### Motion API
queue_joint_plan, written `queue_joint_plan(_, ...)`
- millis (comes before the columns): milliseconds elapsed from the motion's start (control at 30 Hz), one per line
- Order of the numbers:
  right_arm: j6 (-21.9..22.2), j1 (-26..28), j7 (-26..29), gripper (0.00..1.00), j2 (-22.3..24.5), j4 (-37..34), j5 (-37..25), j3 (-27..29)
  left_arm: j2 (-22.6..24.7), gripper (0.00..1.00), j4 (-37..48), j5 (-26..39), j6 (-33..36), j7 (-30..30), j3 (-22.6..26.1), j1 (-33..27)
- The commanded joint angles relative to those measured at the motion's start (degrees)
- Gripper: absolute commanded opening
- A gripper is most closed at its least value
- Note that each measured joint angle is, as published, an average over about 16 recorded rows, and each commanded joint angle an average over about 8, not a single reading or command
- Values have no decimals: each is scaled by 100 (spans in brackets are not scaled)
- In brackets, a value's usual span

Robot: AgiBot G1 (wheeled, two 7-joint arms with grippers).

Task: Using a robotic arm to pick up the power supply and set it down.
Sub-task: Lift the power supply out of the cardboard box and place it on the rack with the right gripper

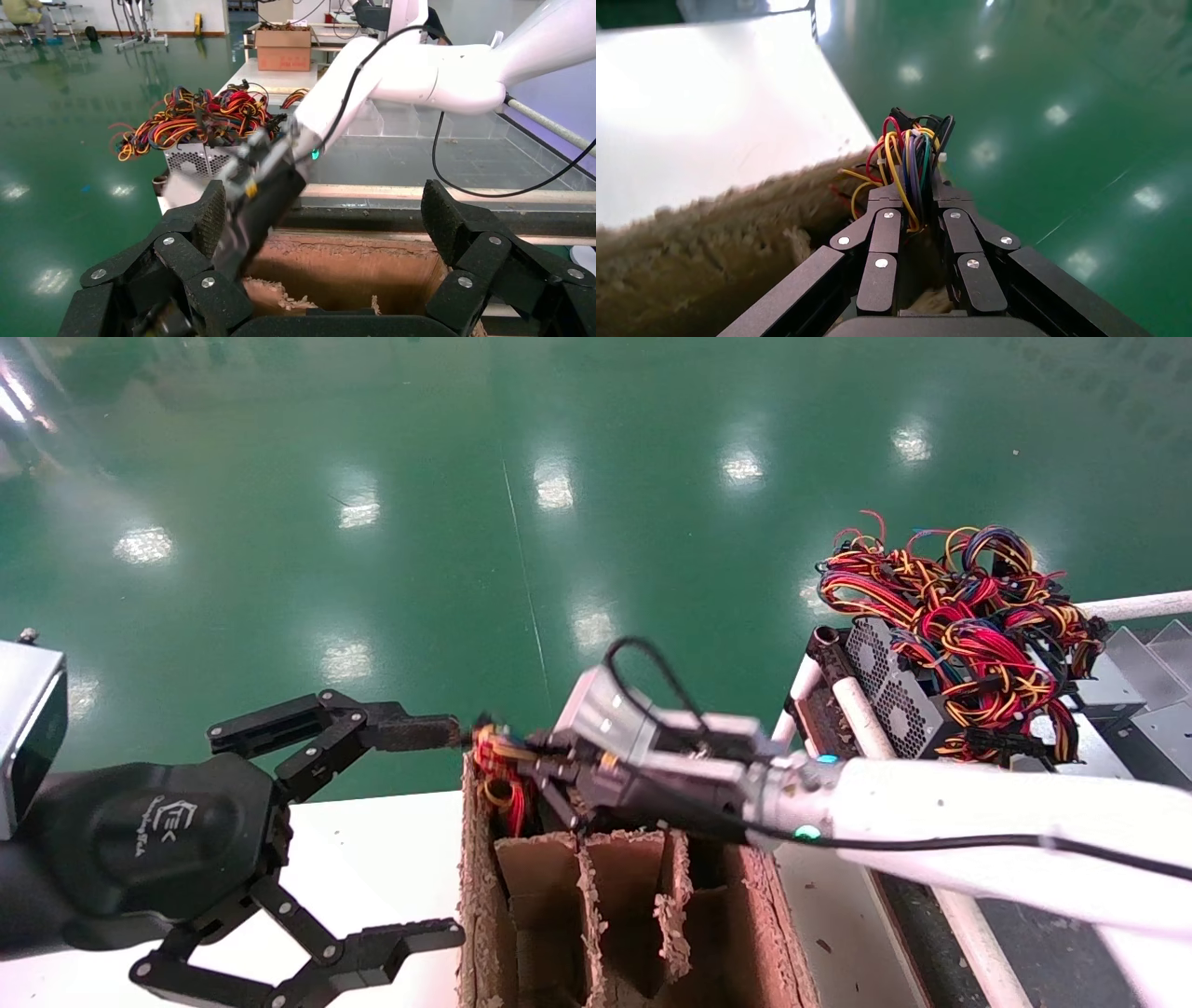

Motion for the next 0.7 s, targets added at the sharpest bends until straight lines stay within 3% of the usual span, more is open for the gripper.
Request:
queue_joint_plan(33, 49, -14, 56, 0, 77, 119, 78, 83, 0, 100, 0, 0, 0, 0, 0, 0)
queue_joint_plan(333, -350, 293, -170, 0, 719, 309, 1080, 767, -1, 100, 0, -2, -1, 1, 3, -1)
queue_joint_plan(700, -1329, 744, -123, 0, 2002, 274, 2525, 1757, -2, 100, 0, -4, -2, 3, 5, -1)
